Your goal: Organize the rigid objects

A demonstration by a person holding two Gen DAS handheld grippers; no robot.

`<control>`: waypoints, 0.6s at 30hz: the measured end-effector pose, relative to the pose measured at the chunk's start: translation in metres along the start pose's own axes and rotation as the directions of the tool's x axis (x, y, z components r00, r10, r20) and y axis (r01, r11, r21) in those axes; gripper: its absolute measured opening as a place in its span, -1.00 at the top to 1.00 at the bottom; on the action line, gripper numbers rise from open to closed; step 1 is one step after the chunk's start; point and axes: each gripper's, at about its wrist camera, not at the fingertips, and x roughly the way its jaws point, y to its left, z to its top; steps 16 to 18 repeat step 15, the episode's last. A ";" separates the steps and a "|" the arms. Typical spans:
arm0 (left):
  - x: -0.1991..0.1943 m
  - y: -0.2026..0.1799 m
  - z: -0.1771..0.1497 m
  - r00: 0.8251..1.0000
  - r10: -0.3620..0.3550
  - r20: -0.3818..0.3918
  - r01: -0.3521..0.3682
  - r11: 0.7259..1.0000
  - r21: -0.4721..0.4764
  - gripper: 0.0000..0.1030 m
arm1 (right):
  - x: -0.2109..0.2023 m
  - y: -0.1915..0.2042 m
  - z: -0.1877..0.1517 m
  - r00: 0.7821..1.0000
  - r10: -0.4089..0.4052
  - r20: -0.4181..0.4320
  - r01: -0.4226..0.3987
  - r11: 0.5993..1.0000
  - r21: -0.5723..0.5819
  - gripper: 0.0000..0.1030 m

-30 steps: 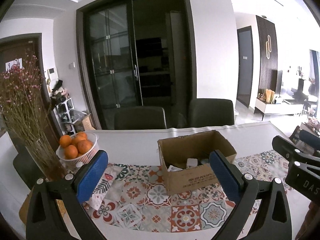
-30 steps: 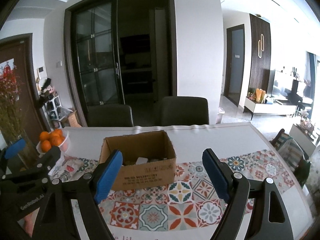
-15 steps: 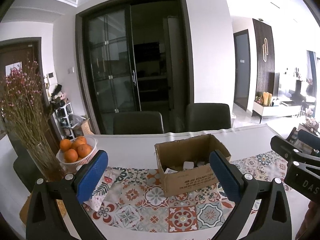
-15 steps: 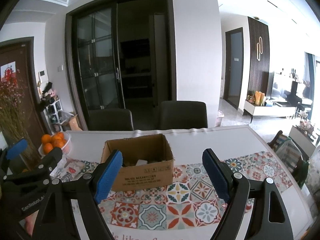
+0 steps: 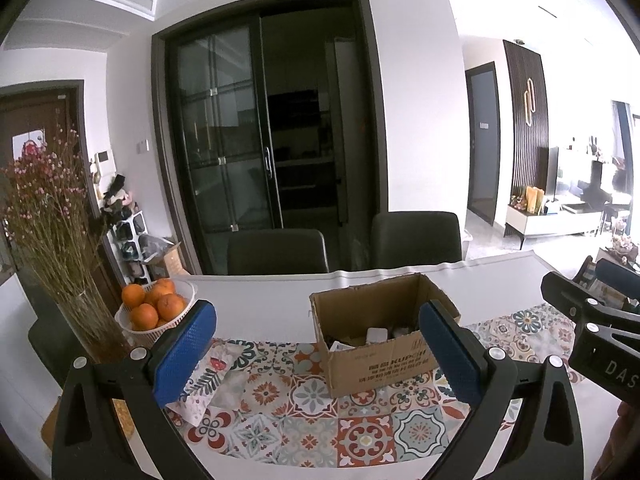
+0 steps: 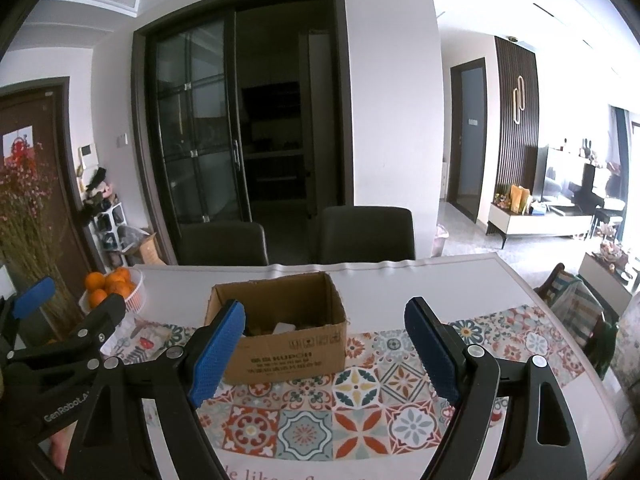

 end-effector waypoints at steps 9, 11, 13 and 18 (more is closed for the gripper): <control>-0.003 -0.001 0.001 1.000 0.006 0.011 -0.006 1.000 0.003 -1.00 | -0.002 0.001 0.002 1.000 -0.003 0.002 0.003 1.000 -0.003 -0.61; -0.003 -0.001 0.001 1.000 0.003 0.009 -0.003 1.000 0.002 -1.00 | -0.002 0.001 0.001 1.000 -0.003 0.002 0.003 1.000 -0.002 -0.61; -0.002 -0.001 0.001 1.000 0.002 0.007 -0.002 1.000 0.000 -1.00 | -0.002 0.001 0.001 1.000 -0.002 0.002 0.002 1.000 -0.001 -0.61; -0.002 -0.001 0.001 1.000 -0.001 0.005 0.001 1.000 0.000 -1.00 | -0.002 0.001 0.001 1.000 -0.002 0.002 0.002 1.000 -0.001 -0.61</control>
